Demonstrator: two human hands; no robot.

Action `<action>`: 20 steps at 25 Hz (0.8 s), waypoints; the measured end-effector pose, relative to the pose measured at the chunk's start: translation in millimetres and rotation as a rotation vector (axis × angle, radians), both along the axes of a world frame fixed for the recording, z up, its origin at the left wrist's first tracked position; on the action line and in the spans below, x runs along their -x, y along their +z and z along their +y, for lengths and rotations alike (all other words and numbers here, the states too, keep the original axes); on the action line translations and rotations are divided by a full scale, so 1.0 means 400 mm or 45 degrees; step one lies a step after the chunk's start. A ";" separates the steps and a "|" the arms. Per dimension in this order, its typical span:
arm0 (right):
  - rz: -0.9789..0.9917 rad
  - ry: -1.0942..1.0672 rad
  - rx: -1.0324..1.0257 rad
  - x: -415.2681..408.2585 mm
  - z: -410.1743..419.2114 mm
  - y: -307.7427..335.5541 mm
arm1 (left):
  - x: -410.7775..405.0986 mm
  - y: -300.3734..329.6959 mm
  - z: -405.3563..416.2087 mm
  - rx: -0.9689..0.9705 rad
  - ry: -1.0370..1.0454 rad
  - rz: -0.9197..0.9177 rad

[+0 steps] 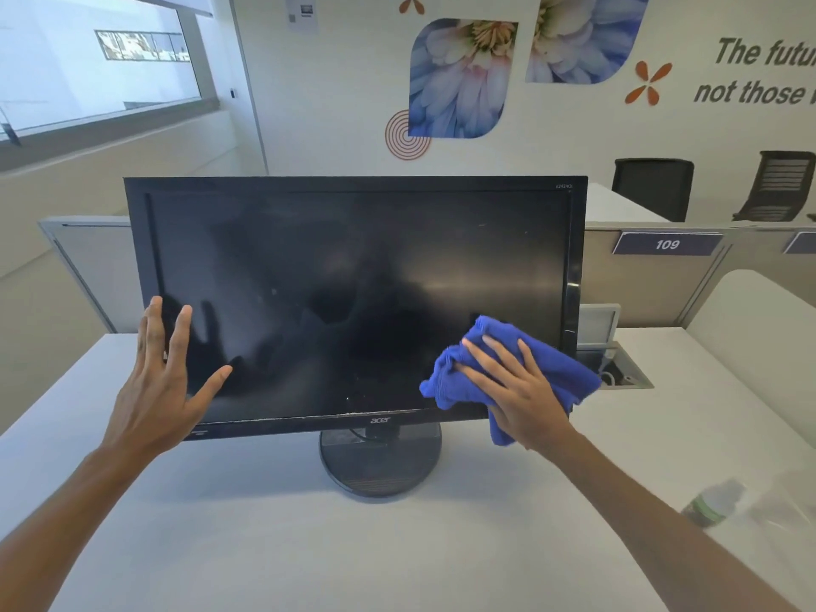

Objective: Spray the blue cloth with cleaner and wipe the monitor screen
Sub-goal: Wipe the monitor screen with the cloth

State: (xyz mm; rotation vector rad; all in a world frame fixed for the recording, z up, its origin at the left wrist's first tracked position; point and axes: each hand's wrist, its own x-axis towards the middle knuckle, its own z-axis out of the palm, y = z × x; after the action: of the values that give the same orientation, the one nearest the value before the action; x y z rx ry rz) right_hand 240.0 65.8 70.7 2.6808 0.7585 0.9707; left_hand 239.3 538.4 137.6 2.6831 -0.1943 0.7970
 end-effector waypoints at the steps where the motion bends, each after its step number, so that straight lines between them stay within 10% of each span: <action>1: 0.015 0.004 0.019 0.005 -0.003 -0.013 | 0.000 0.000 0.002 -0.006 -0.004 0.007; 12: -0.078 -0.015 -0.037 -0.202 0.093 0.426 | -0.005 -0.002 0.007 0.023 -0.006 0.000; 20: -0.051 0.171 0.150 -0.122 0.177 0.236 | -0.006 -0.002 0.000 0.042 -0.025 0.008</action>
State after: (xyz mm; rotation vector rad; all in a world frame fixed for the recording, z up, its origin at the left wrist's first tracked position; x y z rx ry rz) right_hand 288.9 136.7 165.3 2.5295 0.9658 0.9745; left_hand 241.5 538.3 136.6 2.6488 -0.2037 0.7788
